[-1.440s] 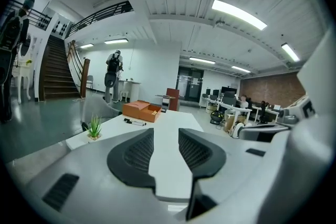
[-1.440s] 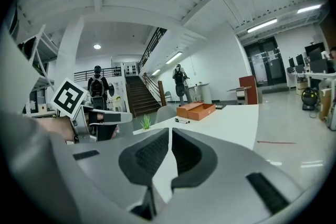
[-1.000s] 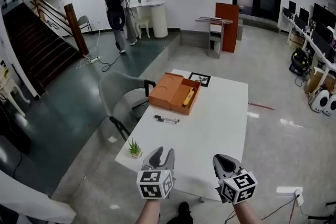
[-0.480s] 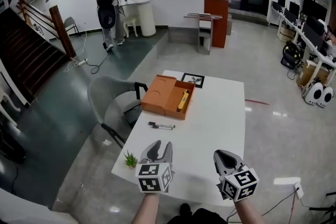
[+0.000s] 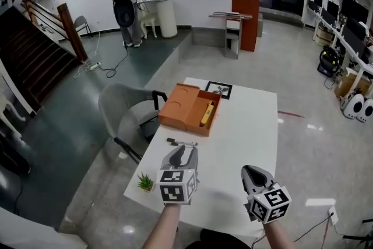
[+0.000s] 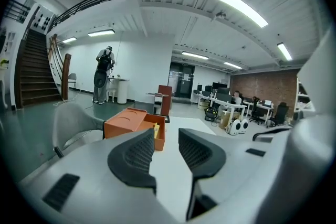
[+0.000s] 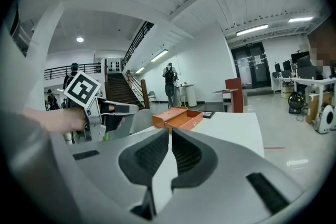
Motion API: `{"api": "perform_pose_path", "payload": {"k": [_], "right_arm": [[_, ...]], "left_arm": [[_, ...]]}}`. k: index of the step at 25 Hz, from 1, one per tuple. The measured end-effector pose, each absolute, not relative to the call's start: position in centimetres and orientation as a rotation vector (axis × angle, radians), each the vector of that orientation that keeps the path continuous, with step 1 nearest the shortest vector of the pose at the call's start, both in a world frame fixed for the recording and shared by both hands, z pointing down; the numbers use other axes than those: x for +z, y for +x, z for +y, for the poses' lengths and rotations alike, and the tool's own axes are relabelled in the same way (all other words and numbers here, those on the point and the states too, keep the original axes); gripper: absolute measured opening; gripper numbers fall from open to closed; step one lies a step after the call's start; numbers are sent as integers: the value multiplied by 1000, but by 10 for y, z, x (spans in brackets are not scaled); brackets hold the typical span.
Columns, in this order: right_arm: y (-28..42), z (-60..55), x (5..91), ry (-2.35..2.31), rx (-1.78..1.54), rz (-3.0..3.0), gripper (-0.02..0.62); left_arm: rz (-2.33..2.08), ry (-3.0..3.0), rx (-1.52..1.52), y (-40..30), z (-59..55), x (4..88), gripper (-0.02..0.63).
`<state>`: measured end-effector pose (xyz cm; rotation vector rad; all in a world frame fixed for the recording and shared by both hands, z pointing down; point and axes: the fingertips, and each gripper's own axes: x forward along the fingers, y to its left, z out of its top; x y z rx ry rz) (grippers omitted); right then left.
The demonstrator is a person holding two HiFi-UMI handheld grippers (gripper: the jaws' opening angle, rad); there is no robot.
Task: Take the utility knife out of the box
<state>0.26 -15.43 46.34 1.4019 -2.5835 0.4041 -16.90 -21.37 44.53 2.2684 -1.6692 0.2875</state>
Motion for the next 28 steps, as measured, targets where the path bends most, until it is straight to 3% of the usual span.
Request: {"api": "perform_pose_path", "payload": {"k": [28], "right_arm": [[11, -263, 465, 1375, 387, -2603, 2]], "left_arm": [[-1626, 2309, 493, -138, -406, 443, 135]]}}
